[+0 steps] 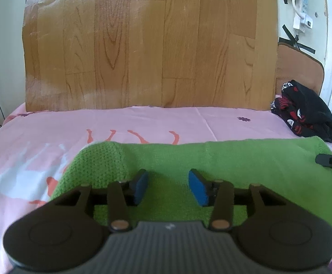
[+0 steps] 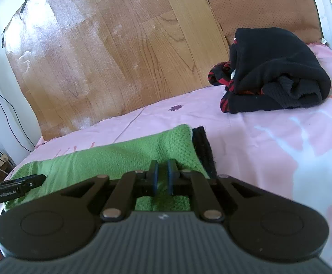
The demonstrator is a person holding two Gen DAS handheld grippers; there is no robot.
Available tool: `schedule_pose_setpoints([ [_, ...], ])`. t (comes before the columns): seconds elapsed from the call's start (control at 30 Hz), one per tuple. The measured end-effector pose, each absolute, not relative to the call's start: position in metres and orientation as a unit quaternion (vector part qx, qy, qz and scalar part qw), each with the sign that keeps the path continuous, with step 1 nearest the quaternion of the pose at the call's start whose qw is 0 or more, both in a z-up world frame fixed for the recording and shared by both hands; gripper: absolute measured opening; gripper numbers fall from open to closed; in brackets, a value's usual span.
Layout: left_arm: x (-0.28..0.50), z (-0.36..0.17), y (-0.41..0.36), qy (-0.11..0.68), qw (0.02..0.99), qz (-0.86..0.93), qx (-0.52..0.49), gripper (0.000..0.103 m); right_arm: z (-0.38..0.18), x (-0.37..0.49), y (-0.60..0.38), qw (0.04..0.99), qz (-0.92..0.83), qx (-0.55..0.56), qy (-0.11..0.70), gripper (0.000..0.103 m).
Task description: Fold small clothes
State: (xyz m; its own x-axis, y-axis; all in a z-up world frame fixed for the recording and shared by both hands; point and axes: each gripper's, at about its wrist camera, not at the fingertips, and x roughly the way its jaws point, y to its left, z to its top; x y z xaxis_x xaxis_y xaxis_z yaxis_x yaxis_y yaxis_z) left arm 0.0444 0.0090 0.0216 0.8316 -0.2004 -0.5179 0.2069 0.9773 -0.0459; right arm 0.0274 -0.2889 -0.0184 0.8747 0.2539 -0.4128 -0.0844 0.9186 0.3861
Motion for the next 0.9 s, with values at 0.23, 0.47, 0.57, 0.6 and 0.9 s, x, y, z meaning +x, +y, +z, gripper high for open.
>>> schedule_pose_setpoints([
  [0.23,0.044,0.022,0.012,0.271,0.955,-0.12,-0.002,0.051,0.003,0.015,-0.268,0.959,0.084,0.161,0.217,0.038],
  [0.47,0.045,0.022,0.012,0.272,0.955,-0.122,-0.003,0.051,0.035,0.029,-0.192,0.959,0.182,0.083,0.2,0.038],
  [0.57,0.045,0.022,0.011,0.272,0.955,-0.121,-0.001,0.051,0.026,0.048,-0.165,0.953,0.199,0.061,0.221,0.038],
  [0.6,0.044,0.022,0.011,0.272,0.955,-0.12,0.0,0.052,0.018,0.057,-0.158,0.948,0.203,0.056,0.239,0.038],
  [0.9,0.043,0.023,0.006,0.274,0.954,-0.124,0.01,0.057,-0.006,0.055,-0.158,0.943,0.201,0.029,0.264,0.038],
])
